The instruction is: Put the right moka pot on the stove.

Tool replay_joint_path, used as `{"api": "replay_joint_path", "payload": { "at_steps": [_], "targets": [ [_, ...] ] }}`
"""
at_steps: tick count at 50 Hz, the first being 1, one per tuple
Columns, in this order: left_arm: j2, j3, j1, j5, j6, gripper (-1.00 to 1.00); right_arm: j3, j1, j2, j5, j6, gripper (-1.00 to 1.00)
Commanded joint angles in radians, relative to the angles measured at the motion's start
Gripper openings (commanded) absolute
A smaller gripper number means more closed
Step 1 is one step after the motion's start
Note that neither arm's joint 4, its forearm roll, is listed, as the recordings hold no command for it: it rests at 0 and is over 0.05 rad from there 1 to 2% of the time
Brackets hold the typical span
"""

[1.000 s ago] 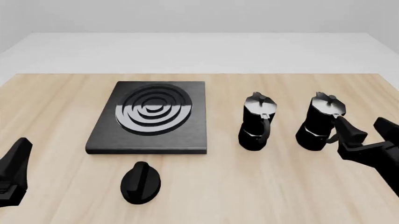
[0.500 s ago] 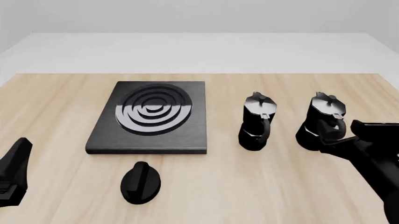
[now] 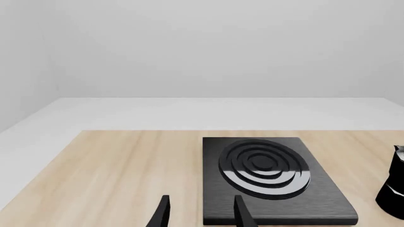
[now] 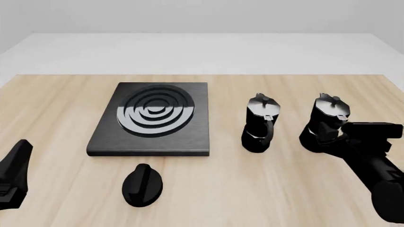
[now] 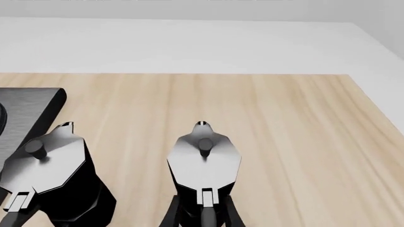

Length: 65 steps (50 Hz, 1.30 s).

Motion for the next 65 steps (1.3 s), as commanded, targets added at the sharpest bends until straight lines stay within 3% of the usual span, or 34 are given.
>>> {"api": "replay_joint_path", "payload": {
  "at_steps": [1,6,11,26,37,51,65],
  "targets": [
    [0.000,0.000,0.000,0.000,0.000,1.00,0.005,-0.004,0.047,-0.051,0.011,-1.00],
    [0.000,0.000,0.000,0.000,0.000,1.00,0.007,0.001,0.034,-0.037,0.014,-1.00],
    [0.000,0.000,0.000,0.000,0.000,1.00,0.032,0.015,-0.077,0.007,-0.011,-1.00],
    [0.000,0.000,0.000,0.000,0.000,1.00,0.011,0.074,-0.620,0.432,-0.031,-1.00],
    [0.000,0.000,0.000,0.000,0.000,1.00,-0.020,0.086,-0.800,0.594,-0.039,-1.00],
    [0.000,0.000,0.000,0.000,0.000,1.00,-0.113,0.165,-0.945,0.781,-0.037,-1.00],
    [0.000,0.000,0.000,0.000,0.000,1.00,-0.245,0.282,-0.898,0.832,-0.014,-1.00]
  ]
}}
